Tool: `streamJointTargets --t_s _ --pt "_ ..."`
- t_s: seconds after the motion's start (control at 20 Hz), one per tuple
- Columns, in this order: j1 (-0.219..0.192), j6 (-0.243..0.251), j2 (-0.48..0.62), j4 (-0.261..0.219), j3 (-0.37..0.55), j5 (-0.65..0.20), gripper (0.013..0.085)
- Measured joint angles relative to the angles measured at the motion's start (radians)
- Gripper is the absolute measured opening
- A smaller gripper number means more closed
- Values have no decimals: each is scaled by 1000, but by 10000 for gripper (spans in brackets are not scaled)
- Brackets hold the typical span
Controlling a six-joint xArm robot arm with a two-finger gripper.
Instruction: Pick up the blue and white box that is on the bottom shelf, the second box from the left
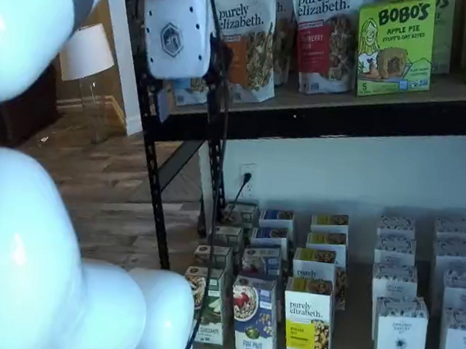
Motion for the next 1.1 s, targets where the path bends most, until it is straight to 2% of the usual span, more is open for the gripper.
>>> streamJointTargets --t_s 0.3,0.75,1.1 --pt "1 -3 -20 -5 82 -70 850" --pt "44 34 -42 -33 215 -170 850" --pt "63 52 -58 -14 317 -256 850"
